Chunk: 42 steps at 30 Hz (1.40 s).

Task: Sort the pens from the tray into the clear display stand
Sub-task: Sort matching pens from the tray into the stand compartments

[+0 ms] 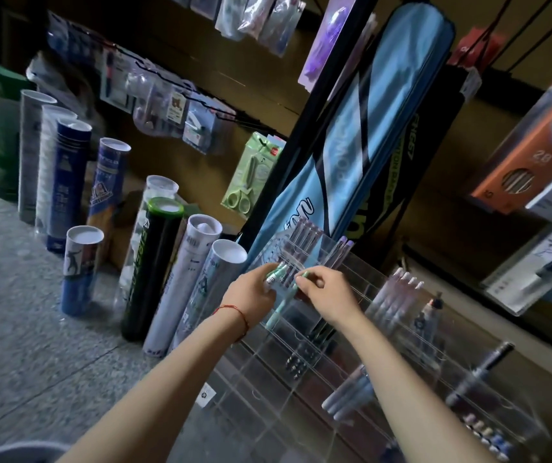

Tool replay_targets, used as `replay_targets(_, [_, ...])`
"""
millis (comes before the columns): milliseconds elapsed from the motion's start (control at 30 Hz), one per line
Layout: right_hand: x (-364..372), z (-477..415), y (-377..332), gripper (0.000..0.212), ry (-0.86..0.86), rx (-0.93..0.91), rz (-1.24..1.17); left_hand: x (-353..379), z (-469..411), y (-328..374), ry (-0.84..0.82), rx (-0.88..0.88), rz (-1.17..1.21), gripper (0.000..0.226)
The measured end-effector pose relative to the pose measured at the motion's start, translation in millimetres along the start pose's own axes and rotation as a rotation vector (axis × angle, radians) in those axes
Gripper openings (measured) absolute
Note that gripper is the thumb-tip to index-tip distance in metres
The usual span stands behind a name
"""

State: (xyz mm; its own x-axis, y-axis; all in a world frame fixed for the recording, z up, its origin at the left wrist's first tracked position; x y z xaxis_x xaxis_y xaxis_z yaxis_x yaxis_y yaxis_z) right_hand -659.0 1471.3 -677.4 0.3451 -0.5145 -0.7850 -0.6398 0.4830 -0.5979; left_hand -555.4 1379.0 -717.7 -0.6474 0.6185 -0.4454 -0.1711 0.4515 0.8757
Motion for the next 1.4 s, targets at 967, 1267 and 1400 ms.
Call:
replay_targets(967, [1.1, 10.9, -67.8, 0.013, -0.03, 0.099, -0.418, -21.9, 16.4, -5.8, -0.441, -0.192, 0.852, 0.026])
replay_targets(1267, [-7.9, 9.5, -67.9, 0.01, -0.078, 0.06, -0.522, -16.3, 13.7, -7.9, -0.474, -0.225, 0.88, 0.035])
replay_targets(1400, [-37.1, 1.8, -70.5, 0.012, 0.33, -0.077, -0.44, -12.6, 4.3, -19.2, -0.143, -0.149, 0.505, 0.033])
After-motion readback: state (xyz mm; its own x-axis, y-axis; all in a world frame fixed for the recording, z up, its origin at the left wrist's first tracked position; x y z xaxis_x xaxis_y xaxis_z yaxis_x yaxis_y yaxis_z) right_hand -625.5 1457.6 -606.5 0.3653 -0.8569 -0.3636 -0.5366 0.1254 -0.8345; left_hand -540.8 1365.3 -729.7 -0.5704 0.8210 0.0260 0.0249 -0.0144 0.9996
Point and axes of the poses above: each hand's wrist, its own z-axis away from the middle knuckle, its own x-axis out of the palm, y = z × x, the point moved 3 cm from there along -z, towards the middle knuckle
